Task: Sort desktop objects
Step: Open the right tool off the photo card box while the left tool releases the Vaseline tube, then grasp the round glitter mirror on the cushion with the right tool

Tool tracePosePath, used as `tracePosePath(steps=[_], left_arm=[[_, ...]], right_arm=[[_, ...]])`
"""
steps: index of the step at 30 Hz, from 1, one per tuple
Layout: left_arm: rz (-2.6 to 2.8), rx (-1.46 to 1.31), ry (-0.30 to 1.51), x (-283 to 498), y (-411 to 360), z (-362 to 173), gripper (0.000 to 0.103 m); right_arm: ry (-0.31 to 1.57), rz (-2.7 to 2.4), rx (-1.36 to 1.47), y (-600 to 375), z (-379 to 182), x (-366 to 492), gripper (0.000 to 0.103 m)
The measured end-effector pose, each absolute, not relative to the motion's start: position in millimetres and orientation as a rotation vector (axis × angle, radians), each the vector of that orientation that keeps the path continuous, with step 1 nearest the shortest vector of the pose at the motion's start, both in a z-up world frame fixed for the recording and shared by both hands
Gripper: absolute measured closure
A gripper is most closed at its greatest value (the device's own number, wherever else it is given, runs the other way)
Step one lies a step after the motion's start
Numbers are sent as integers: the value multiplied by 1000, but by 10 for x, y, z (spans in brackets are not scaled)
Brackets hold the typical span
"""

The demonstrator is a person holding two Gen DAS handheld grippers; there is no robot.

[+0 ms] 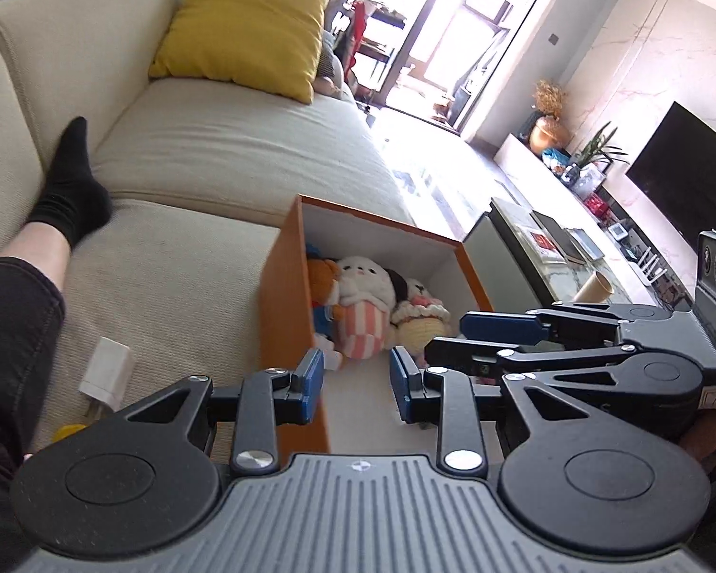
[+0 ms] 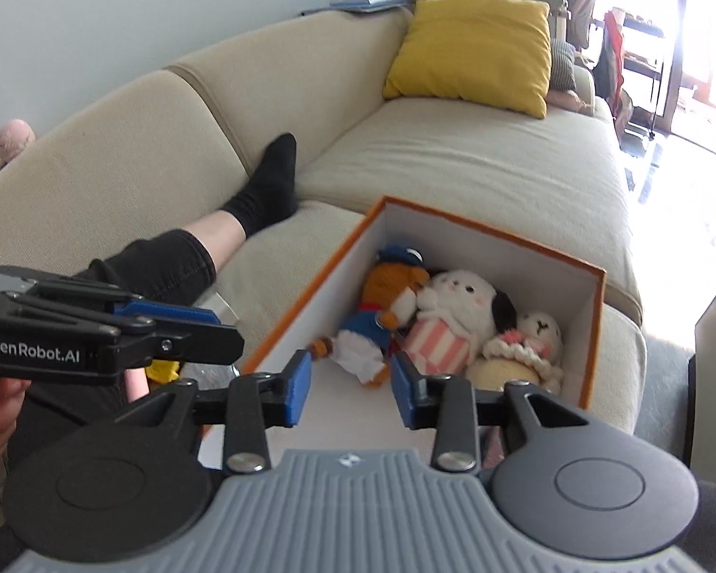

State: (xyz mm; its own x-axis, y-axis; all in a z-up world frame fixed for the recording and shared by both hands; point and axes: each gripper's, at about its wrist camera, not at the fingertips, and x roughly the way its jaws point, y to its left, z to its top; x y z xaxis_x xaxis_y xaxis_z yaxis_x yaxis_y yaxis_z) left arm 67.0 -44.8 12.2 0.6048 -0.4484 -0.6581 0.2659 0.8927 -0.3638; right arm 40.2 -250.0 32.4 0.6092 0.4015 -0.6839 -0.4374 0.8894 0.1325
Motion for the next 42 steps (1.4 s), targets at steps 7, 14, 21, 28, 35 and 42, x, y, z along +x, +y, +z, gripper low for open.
tracePosePath(steps=[7, 14, 21, 28, 35, 42], left_arm=[[-286, -198, 804, 564, 71, 104, 69], [-236, -154, 923, 528, 477, -64, 69], [-246, -72, 1055, 514, 546, -310, 69], [-237, 22, 1109, 675, 430, -541, 69], [-203, 151, 1142, 910, 325, -752, 69], [-226, 183, 1194, 1071, 350, -871, 69]], right_arm=[[776, 592, -95, -2004, 337, 522, 46], [830, 669, -213, -1488, 174, 660, 44], [955, 785, -341, -1118, -88, 750, 56], [1124, 775, -362, -871, -449, 994, 59], [1283, 698, -289, -731, -746, 1357, 57], [1434, 620, -203, -642, -1027, 1562, 49]])
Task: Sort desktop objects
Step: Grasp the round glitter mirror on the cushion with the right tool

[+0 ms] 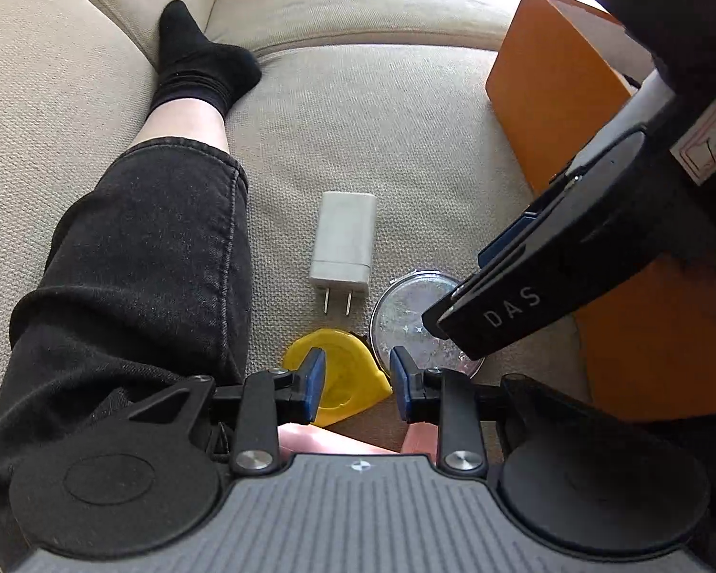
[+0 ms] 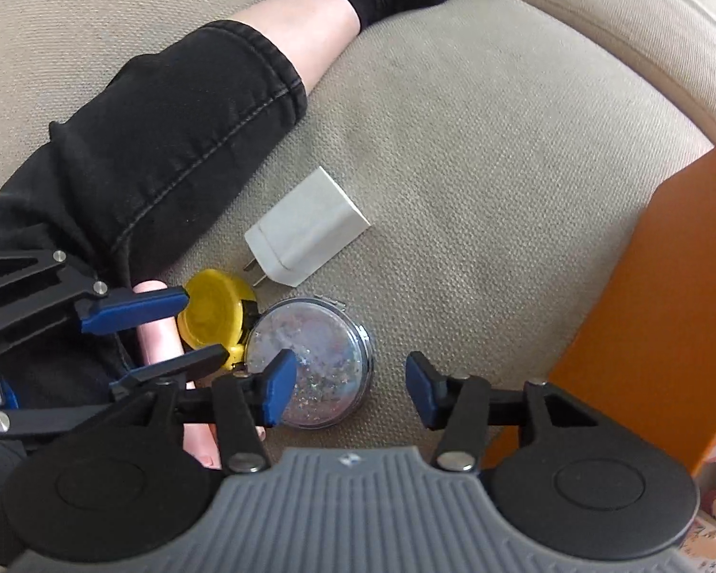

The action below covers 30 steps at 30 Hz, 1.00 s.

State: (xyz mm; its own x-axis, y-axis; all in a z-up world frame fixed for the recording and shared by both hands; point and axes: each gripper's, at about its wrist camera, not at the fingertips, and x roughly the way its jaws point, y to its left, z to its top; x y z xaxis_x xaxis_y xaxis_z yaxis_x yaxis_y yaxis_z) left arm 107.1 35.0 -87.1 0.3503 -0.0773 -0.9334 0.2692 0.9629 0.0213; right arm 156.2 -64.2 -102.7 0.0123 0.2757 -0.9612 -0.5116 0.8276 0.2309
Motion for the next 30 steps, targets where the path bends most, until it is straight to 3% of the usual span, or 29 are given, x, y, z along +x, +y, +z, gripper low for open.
tracePosePath(steps=[11, 13, 16, 24, 30], left_arm=[[-224, 207, 1193, 1080, 350, -982, 69], [-220, 232, 1185, 1065, 313, -979, 69], [-207, 252, 1175, 1053, 283, -980, 69], [-169, 221, 1154, 1032, 307, -941, 69], [-137, 165, 1145, 992, 393, -896, 71]], right_arm=[[1511, 581, -163, -546, -1176, 1572, 38], [1509, 601, -157, -534, -1167, 1547, 45], [1496, 593, -158, -542, -1144, 1514, 47], [1434, 602, -123, -668, -873, 1424, 74], [1406, 714, -49, -591, -718, 1305, 82]])
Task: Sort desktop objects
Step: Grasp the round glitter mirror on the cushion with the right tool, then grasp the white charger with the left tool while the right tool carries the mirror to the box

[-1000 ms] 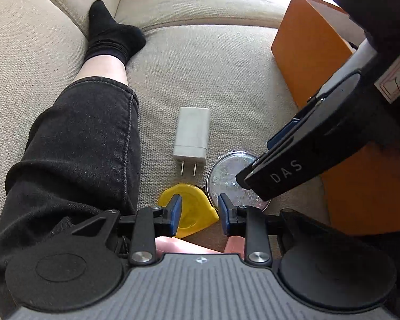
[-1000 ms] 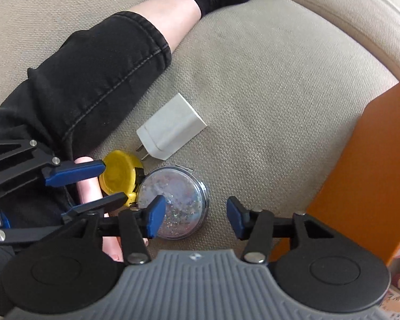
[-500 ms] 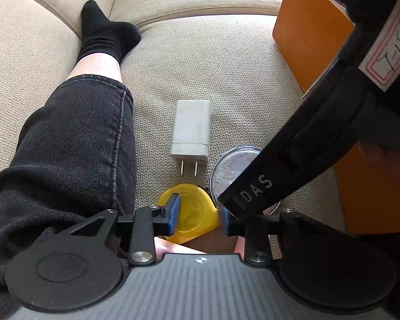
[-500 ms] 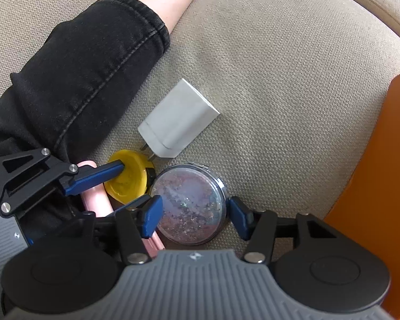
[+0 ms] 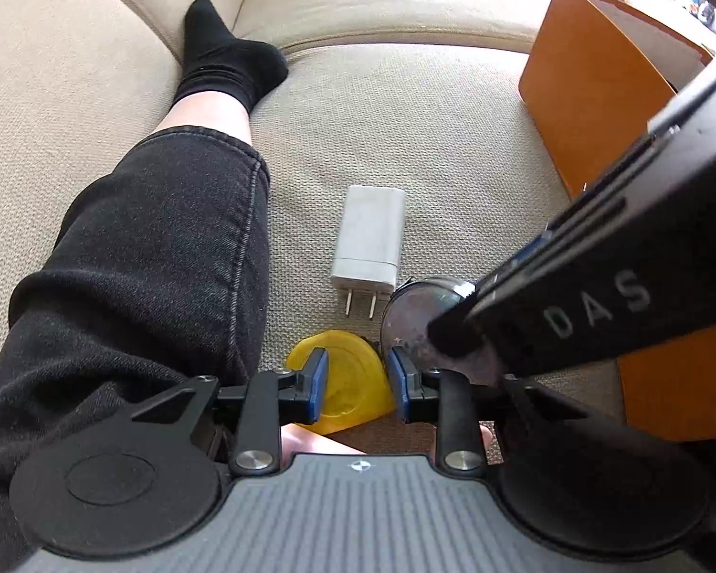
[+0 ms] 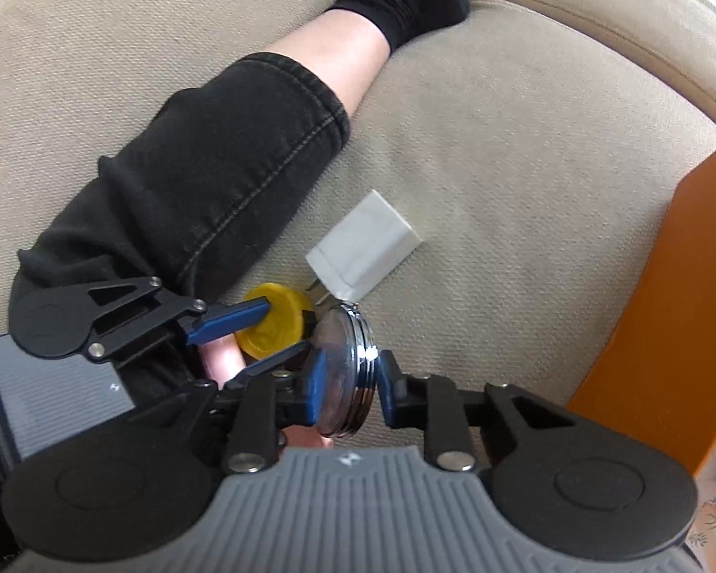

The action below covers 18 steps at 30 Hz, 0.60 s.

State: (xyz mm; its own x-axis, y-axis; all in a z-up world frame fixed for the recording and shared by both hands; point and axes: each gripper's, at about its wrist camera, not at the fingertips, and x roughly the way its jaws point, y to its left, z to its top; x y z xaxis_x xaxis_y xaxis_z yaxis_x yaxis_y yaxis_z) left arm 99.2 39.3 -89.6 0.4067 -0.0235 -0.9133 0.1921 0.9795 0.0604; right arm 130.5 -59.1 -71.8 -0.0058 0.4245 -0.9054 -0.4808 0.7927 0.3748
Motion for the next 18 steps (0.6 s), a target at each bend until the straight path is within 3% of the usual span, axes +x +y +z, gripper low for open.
tracePosePath(steps=[7, 18], left_arm=[[-156, 93, 1123, 960, 472, -813, 72], [-237, 55, 1020, 1002, 649, -559, 72]], right_arm=[[1373, 715, -80, -487, -795, 1327, 87], [1227, 701, -15, -981, -325, 1347, 89]])
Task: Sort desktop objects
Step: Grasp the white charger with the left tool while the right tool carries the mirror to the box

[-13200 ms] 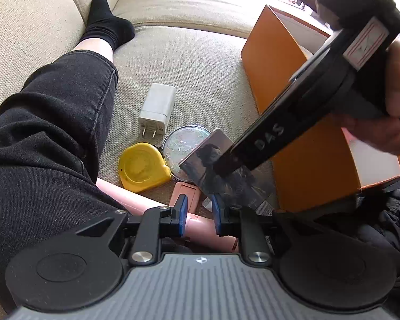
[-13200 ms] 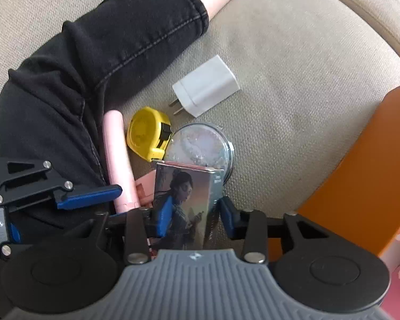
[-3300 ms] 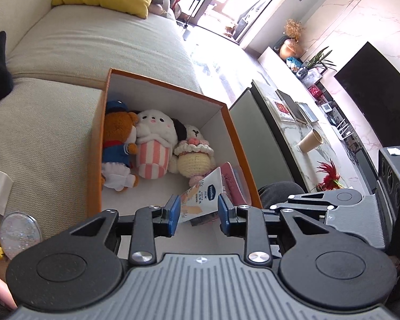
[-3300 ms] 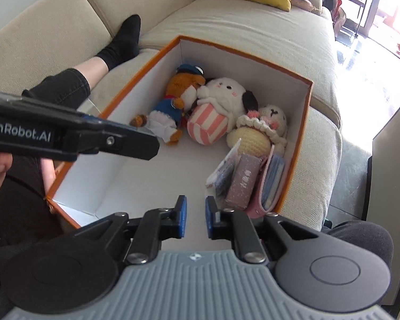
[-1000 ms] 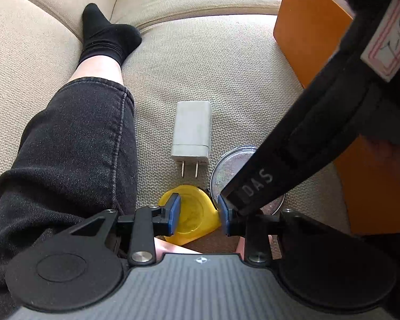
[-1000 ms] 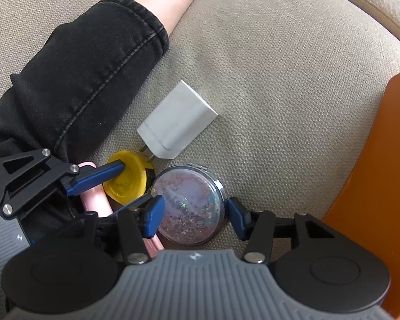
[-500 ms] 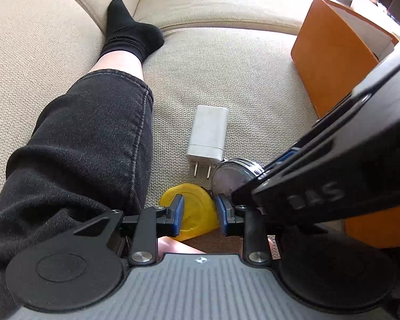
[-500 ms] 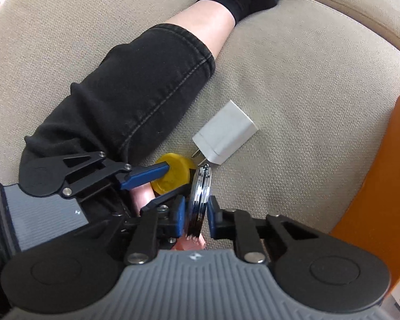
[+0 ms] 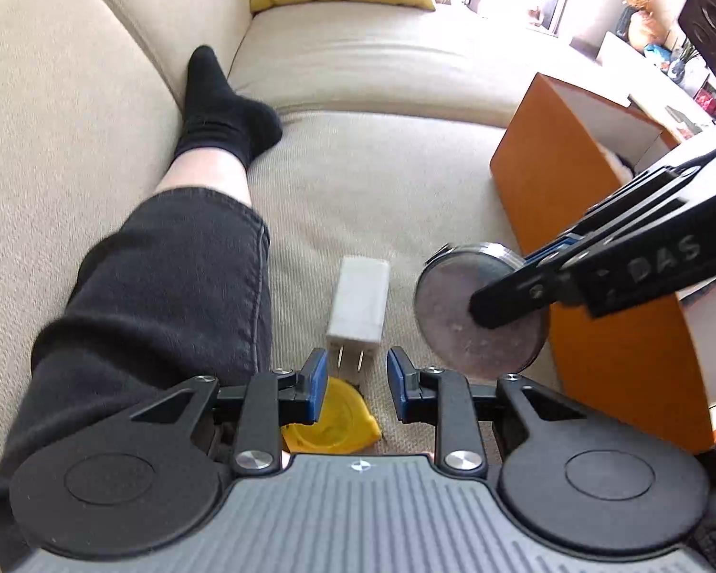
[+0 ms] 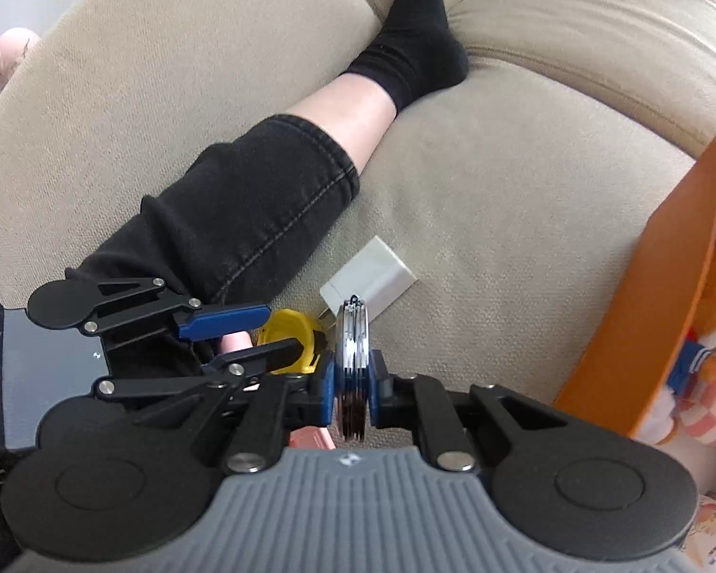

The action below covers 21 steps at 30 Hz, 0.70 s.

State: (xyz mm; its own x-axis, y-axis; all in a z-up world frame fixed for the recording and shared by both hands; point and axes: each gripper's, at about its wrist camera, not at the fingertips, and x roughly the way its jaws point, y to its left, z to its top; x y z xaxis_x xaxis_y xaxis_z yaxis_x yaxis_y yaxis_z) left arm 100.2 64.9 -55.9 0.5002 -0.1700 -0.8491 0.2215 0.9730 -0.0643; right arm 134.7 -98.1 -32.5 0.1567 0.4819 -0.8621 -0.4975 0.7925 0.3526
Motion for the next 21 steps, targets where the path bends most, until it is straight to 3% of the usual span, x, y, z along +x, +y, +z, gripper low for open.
tracePosePath(steps=[3, 6, 15, 21], left_arm=[[-251, 72, 992, 1123, 614, -513, 68], [-278, 75, 977, 1234, 588, -442, 52], [-349, 124, 981, 1516, 398, -500, 46], [-319, 178, 1082, 1658, 298, -700, 43]], right_arm=[[1170, 675, 24, -1222, -105, 1365, 89], [1115, 636, 57, -1409, 51, 1375, 89], [1007, 521, 181, -2217, 486, 1368, 89], [1017, 430, 222, -2683, 471, 1251, 89]])
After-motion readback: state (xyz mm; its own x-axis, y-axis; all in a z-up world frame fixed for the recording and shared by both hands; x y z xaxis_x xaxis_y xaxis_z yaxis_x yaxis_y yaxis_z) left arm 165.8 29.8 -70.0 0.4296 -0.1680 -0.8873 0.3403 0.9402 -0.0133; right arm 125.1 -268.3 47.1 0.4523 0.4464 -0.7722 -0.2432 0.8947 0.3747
